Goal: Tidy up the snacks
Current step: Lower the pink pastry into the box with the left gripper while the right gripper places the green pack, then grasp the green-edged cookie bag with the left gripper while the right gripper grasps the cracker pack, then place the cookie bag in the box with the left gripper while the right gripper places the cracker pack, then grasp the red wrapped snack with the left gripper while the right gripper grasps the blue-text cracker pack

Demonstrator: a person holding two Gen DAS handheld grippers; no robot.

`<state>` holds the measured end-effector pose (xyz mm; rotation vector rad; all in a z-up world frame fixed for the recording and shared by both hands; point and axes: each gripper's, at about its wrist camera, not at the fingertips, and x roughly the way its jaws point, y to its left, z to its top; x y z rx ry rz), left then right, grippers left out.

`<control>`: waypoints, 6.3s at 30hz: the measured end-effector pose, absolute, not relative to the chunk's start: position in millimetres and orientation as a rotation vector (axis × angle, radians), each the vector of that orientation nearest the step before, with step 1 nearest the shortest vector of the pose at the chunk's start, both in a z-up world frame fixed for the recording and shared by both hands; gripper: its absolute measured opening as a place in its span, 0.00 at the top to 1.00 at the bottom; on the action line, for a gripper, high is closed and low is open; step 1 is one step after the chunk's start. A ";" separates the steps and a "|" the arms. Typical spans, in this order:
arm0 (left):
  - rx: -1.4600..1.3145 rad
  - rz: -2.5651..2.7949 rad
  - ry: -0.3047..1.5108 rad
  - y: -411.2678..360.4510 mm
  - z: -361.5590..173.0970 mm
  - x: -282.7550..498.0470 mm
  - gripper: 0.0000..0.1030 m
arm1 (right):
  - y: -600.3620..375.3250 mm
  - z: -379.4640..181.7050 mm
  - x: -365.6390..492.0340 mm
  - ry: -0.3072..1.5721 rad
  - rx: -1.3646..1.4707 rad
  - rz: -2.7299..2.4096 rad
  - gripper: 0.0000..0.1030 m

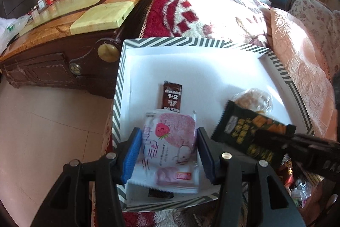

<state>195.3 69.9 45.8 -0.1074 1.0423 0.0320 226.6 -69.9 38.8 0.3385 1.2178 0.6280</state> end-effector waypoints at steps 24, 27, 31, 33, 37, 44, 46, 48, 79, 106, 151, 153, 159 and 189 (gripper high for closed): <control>-0.268 -0.068 1.087 44.7 54.1 104.5 0.22 | -144.9 65.5 86.3 1.151 0.211 0.475 0.46; -0.271 -0.074 1.101 35.1 48.1 103.9 0.22 | -150.6 59.7 74.3 1.169 0.232 0.482 0.46; -0.251 -0.076 1.123 22.7 38.8 107.7 0.22 | -149.8 56.9 66.6 1.174 0.204 0.470 0.42; -0.255 -0.073 1.140 18.9 33.2 111.8 0.22 | -147.0 54.7 63.8 1.176 0.176 0.469 0.42; -0.247 -0.059 1.161 11.9 23.1 121.3 0.22 | -141.1 52.8 57.7 1.178 0.138 0.476 0.42; -0.174 -0.045 1.146 11.8 19.9 115.5 0.48 | -125.3 56.9 52.6 1.161 0.054 0.475 0.41; -0.181 -0.051 1.143 16.7 20.7 112.6 0.49 | -117.7 56.8 54.3 1.155 0.000 0.455 0.32; -0.180 -0.048 1.142 20.8 22.2 108.7 0.51 | -109.9 54.7 57.7 1.157 -0.048 0.437 0.28; -0.208 -0.149 1.110 52.5 27.1 86.9 0.79 | -95.4 52.2 57.6 1.149 -0.224 0.543 0.50; -0.149 -0.120 1.010 50.9 79.6 87.6 0.78 | -94.5 88.9 75.3 1.075 -0.115 0.548 0.50; -0.098 -0.062 1.041 45.9 64.0 179.8 0.78 | -68.9 84.8 190.0 1.058 -0.077 0.509 0.50; -0.104 -0.060 1.048 43.8 60.2 186.6 0.78 | -68.5 81.7 201.0 1.059 -0.061 0.498 0.50; -0.109 -0.043 1.069 38.5 46.1 199.0 0.78 | -59.9 66.9 224.6 1.073 -0.049 0.483 0.50; -0.100 -0.170 1.005 -22.9 77.8 113.5 0.13 | -200.2 115.8 102.9 1.041 0.211 0.421 0.33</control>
